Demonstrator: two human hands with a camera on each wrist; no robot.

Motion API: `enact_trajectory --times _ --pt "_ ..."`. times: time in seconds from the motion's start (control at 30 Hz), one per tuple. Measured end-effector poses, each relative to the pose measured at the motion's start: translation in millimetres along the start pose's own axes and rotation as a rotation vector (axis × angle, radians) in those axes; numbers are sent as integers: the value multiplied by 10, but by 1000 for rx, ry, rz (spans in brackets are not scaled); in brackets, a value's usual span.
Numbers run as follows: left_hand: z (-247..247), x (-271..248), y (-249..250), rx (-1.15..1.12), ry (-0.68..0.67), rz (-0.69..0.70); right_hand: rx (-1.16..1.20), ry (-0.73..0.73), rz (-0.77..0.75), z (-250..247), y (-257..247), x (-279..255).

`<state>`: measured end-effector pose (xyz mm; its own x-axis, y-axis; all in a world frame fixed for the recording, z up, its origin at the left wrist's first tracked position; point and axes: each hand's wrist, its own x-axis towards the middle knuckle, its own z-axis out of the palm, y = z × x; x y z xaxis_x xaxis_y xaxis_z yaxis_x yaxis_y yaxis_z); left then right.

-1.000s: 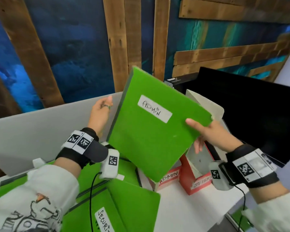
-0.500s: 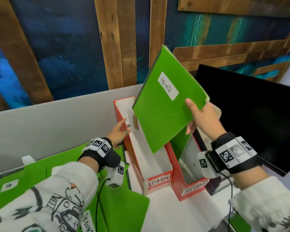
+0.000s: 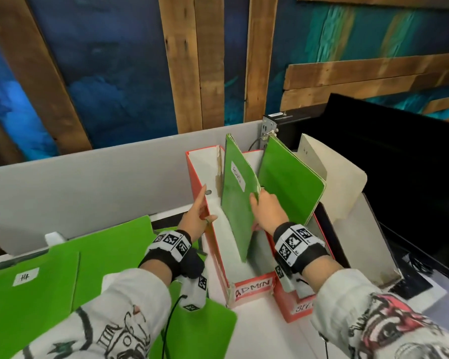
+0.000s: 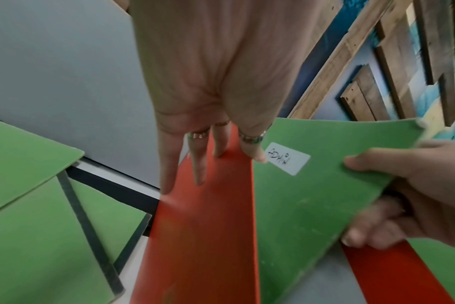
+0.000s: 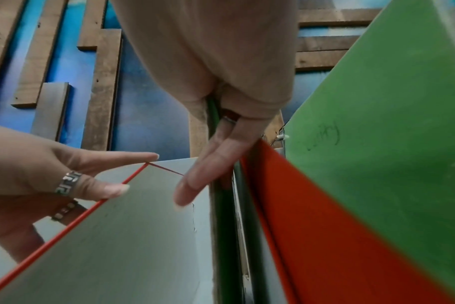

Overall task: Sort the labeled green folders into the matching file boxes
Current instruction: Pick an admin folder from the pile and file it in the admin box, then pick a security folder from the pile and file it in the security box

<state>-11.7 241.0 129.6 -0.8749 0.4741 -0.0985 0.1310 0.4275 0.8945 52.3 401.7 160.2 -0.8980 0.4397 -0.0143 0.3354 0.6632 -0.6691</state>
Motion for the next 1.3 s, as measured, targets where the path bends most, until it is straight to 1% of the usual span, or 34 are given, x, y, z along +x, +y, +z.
enact_trajectory --times 0.13,0.3,0.43,0.5,0.6,0.67,0.77,0.87,0.93,1.0,1.07,1.13,1.2,1.3 --pt "21 63 -76 -25 -9 6 46 -3 -12 83 -97 178" --pt "-1 125 -167 -72 -35 -8 108 -13 46 177 -174 334" --pt "10 142 -205 -103 -32 15 152 53 54 227 -180 401" --pt "11 148 -223 -117 -28 26 149 98 15 246 -159 392" --pt "14 130 -237 -128 -18 42 154 182 -83 311 -127 383" --pt "15 110 -237 -133 -12 59 113 242 -129 366 -106 377" --pt "-8 96 -246 -111 -7 65 53 311 -165 403 -103 318" --pt "-52 71 -297 -84 -29 54 6 358 -195 376 -90 270" --pt "-138 14 -381 -60 -47 30 -17 402 -209 366 -113 212" --pt "-290 -66 -532 -35 -53 -10 30 493 -229 346 -202 104" --pt "-482 -140 -698 45 -58 -56 156 620 -282 322 -300 4" --pt "-707 -219 -851 129 -65 -122 303 723 -372 314 -421 -78" --pt "-944 -327 -1009 159 -81 -181 412 748 -464 359 -585 -156" --pt "-1284 -514 -1261 168 -82 -253 472 680 -568 517 -903 -344"
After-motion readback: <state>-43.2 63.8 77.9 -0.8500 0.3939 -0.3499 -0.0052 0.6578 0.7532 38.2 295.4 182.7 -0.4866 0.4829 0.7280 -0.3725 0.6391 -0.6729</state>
